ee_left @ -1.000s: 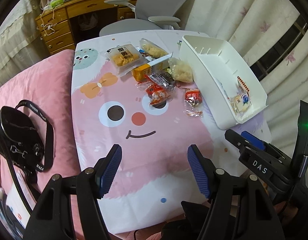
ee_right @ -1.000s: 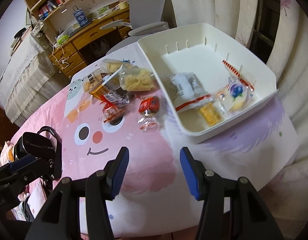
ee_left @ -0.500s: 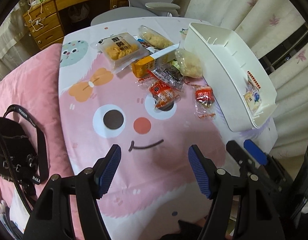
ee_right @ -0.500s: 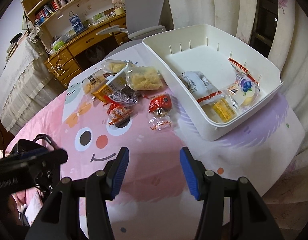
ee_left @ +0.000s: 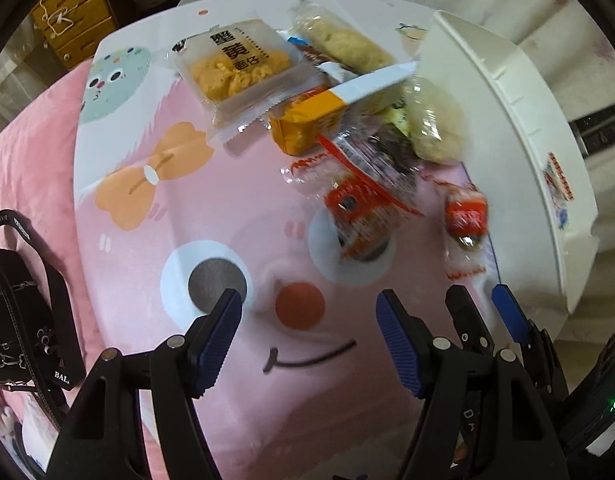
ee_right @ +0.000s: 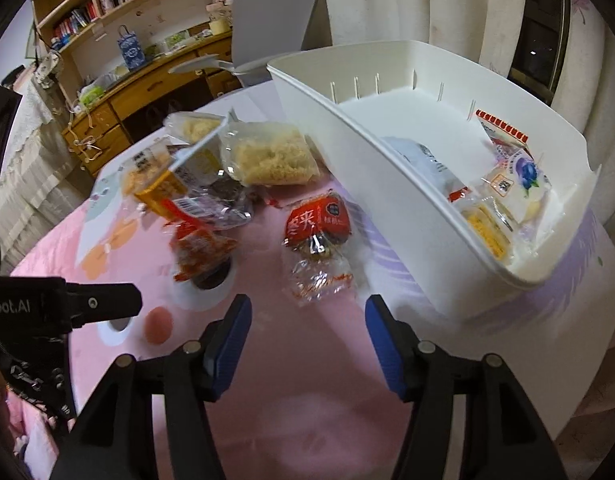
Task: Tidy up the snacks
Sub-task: 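Move both tools back toward the remaining snacks on the table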
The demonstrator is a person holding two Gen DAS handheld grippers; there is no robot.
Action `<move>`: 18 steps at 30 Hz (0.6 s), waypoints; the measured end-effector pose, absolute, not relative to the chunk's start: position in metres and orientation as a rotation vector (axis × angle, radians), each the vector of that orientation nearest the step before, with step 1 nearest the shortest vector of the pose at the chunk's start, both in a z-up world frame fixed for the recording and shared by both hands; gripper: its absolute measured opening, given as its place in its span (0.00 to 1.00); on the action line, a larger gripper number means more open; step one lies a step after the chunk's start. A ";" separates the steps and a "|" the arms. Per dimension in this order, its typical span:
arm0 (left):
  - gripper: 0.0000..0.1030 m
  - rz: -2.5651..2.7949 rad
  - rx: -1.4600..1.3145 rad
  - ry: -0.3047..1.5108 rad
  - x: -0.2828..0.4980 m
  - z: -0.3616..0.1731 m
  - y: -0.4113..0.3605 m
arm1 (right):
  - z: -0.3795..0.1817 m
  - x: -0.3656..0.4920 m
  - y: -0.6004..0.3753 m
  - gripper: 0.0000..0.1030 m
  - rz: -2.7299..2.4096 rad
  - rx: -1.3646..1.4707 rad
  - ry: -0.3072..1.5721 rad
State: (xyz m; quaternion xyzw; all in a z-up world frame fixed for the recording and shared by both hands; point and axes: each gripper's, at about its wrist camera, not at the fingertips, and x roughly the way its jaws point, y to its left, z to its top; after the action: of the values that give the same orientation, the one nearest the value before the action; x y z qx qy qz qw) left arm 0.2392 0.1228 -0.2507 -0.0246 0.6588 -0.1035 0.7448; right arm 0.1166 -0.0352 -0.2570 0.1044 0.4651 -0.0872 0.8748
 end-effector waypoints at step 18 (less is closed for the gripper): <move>0.70 -0.271 -0.077 1.497 0.298 -0.290 0.083 | -0.287 0.159 -0.028 0.71 -0.211 0.122 0.960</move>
State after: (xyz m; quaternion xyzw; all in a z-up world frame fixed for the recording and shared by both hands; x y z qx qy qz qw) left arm 0.2979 0.0834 -0.2900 -0.0347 0.6782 -0.1229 0.7237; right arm 0.1595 -0.0281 -0.2873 0.0586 0.4608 -0.1010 0.8798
